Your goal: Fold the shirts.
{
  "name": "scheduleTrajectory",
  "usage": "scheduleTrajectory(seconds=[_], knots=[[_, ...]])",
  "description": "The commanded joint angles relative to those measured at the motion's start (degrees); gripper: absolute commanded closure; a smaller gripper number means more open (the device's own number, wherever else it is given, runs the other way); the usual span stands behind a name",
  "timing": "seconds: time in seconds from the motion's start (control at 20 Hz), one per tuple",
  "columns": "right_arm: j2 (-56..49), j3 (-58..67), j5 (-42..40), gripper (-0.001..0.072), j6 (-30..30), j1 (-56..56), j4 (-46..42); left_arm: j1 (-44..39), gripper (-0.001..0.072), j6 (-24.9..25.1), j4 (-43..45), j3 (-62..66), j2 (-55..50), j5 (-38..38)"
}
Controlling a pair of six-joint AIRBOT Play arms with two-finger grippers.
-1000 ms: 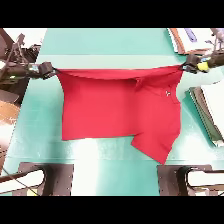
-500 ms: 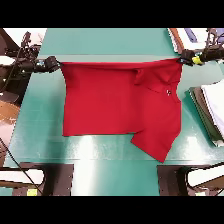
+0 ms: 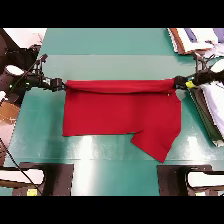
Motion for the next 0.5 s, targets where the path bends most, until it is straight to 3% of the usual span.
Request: scheduleTrajectory(seconds=[0.0, 0.05, 0.1, 0.15, 0.2, 0.25, 0.45], knots=[[3.45, -7.43, -3.08, 0.0691, 0.04, 0.09, 0.15, 0.04, 0.0678, -0.55, 3.39, -1.18, -0.02, -1.36], [4.07, -8.33, -3.54, 0.0691, 0.07, 0.09, 0.20, 0.04, 0.0676, -1.88, 3.39, -1.16, -0.02, -1.60], [4.52, -8.74, -3.58, 0.0684, 0.07, 0.09, 0.17, 0.04, 0.0464, -3.48, 3.39, -1.16, -0.02, -1.95], [4.50, -8.17, -2.56, 0.0567, 0.11, 0.09, 0.44, 0.04, 0.0172, -5.20, 3.39, -1.16, -0.02, -2.60], [4.52, -7.43, -1.22, 0.0372, 0.09, 0.00, 1.29, 0.11, 0.0136, -6.62, 3.48, -1.16, -0.02, -3.23], [4.50, -6.25, 0.92, 0.0320, 0.09, -0.57, 2.25, 0.57, 0.0136, -7.61, 3.43, -1.14, 0.20, -4.61], [5.29, -2.21, 16.46, 0.0322, -1.79, -4.33, 3.15, 5.66, 0.0137, -7.80, 5.57, -1.66, 4.50, -13.70]])
